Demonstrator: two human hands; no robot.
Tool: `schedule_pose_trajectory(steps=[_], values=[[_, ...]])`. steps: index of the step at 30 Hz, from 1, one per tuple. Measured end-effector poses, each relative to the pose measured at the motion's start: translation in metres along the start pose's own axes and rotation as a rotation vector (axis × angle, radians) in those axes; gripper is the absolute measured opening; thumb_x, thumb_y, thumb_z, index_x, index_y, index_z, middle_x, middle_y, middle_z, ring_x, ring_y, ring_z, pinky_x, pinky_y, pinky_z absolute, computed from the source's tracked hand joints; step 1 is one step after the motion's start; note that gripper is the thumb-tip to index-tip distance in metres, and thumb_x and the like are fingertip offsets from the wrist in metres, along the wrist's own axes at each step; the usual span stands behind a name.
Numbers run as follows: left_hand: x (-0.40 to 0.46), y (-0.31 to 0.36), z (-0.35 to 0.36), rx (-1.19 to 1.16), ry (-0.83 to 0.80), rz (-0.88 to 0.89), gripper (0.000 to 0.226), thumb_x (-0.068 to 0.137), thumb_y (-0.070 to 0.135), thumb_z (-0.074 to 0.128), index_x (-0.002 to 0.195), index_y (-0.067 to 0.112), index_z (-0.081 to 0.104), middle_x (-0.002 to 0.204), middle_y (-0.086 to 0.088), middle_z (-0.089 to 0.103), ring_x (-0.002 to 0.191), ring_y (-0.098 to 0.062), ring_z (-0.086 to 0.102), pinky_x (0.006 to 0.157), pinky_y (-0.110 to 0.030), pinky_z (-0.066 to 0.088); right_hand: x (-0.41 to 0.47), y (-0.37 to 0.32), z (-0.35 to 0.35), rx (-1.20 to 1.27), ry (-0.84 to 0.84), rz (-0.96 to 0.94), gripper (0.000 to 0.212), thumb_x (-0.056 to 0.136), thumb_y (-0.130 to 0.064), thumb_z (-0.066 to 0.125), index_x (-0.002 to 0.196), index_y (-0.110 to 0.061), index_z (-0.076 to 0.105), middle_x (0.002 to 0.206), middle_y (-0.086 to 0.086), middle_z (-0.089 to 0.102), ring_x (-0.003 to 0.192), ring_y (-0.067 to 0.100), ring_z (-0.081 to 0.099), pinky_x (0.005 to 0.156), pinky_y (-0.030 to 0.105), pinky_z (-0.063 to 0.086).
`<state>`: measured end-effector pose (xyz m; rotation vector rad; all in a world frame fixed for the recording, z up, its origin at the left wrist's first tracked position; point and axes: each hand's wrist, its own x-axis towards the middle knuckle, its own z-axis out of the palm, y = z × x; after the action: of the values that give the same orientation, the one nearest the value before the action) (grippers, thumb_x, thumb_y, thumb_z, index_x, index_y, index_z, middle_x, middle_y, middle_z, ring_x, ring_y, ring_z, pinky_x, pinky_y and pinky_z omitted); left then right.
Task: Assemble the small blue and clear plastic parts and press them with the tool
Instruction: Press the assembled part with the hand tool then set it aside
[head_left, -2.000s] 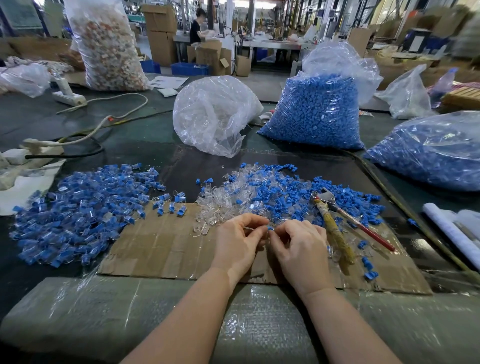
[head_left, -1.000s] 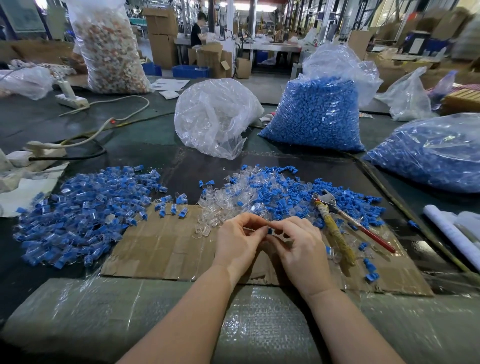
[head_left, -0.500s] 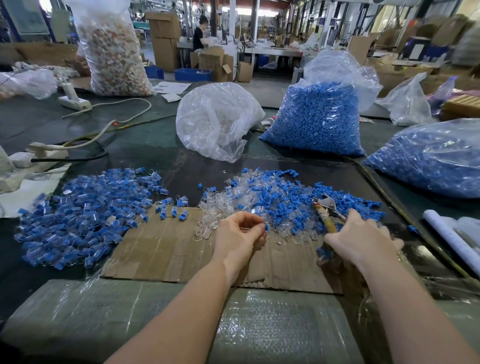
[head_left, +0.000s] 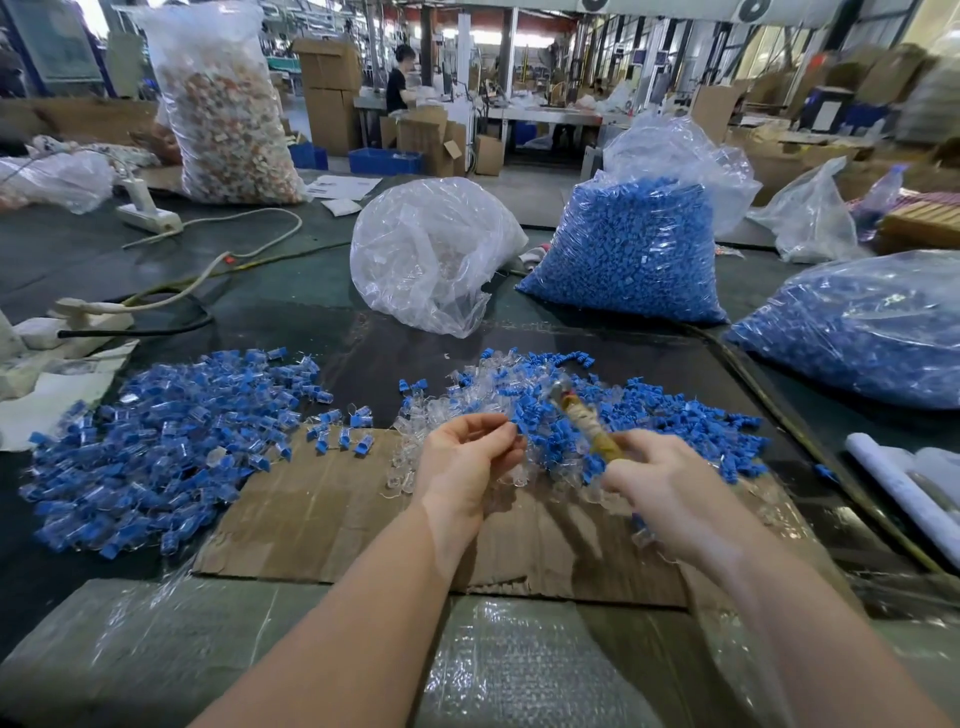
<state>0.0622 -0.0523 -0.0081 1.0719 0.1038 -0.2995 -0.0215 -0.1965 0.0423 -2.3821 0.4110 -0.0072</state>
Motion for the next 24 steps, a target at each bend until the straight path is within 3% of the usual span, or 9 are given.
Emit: schedule_pose_trajectory(steps=[2, 6, 12, 17, 21, 24], values=[[0.0, 0.003, 0.002, -0.019, 0.033, -0.01, 0.01, 0.081, -0.007, 0.062, 0.081, 0.003, 0.062, 0.067, -0.007, 0.066, 0.055, -0.011, 0.066, 0.049, -0.016, 0.052, -0.006, -0.008, 0.004, 0.154, -0.131, -0.004, 0.016, 0.081, -0.015, 0.054, 0.066, -0.015, 0.048, 0.071, 0.003, 0.052, 0.065, 0.022, 0.049, 0.064, 0.036, 0.038], [0.001, 0.007, 0.001, 0.012, 0.106, -0.005, 0.011, 0.08, -0.006, 0.065, 0.077, 0.004, 0.061, 0.069, -0.008, 0.063, 0.05, -0.008, 0.063, 0.048, -0.016, 0.051, -0.01, -0.014, 0.013, 0.311, -0.256, 0.068, 0.012, 0.081, -0.006, 0.048, 0.069, -0.008, 0.047, 0.072, 0.014, 0.05, 0.066, 0.024, 0.048, 0.064, 0.036, 0.036], [-0.002, 0.008, -0.003, 0.065, 0.157, 0.0, 0.011, 0.081, -0.007, 0.064, 0.078, 0.003, 0.061, 0.068, -0.01, 0.063, 0.048, -0.008, 0.062, 0.051, -0.017, 0.054, -0.01, -0.014, 0.013, 0.285, -0.349, 0.077, 0.013, 0.076, -0.003, 0.048, 0.068, -0.011, 0.042, 0.074, 0.013, 0.047, 0.068, 0.023, 0.048, 0.066, 0.035, 0.038], [0.0, 0.01, -0.004, 0.142, 0.182, 0.026, 0.012, 0.08, -0.007, 0.065, 0.078, 0.004, 0.061, 0.071, -0.011, 0.065, 0.052, -0.01, 0.063, 0.05, -0.017, 0.053, -0.01, -0.01, 0.015, 0.257, -0.395, 0.068, 0.016, 0.075, 0.002, 0.048, 0.073, -0.013, 0.042, 0.074, 0.008, 0.046, 0.065, 0.02, 0.047, 0.057, 0.027, 0.04], [0.003, 0.009, -0.005, 0.18, 0.185, 0.044, 0.012, 0.079, -0.008, 0.066, 0.078, 0.004, 0.061, 0.072, -0.012, 0.065, 0.052, -0.011, 0.063, 0.049, -0.017, 0.051, -0.009, -0.011, 0.014, 0.266, -0.425, 0.058, 0.015, 0.071, 0.0, 0.047, 0.073, -0.013, 0.041, 0.075, 0.009, 0.046, 0.069, 0.021, 0.047, 0.061, 0.031, 0.04], [0.003, 0.008, -0.004, 0.18, 0.191, 0.055, 0.013, 0.079, -0.008, 0.066, 0.077, 0.004, 0.061, 0.072, -0.012, 0.065, 0.052, -0.011, 0.063, 0.049, -0.017, 0.051, -0.01, -0.014, 0.013, 0.276, -0.437, 0.057, 0.02, 0.058, -0.009, 0.048, 0.077, -0.012, 0.043, 0.081, 0.012, 0.048, 0.075, 0.025, 0.047, 0.068, 0.038, 0.035]])
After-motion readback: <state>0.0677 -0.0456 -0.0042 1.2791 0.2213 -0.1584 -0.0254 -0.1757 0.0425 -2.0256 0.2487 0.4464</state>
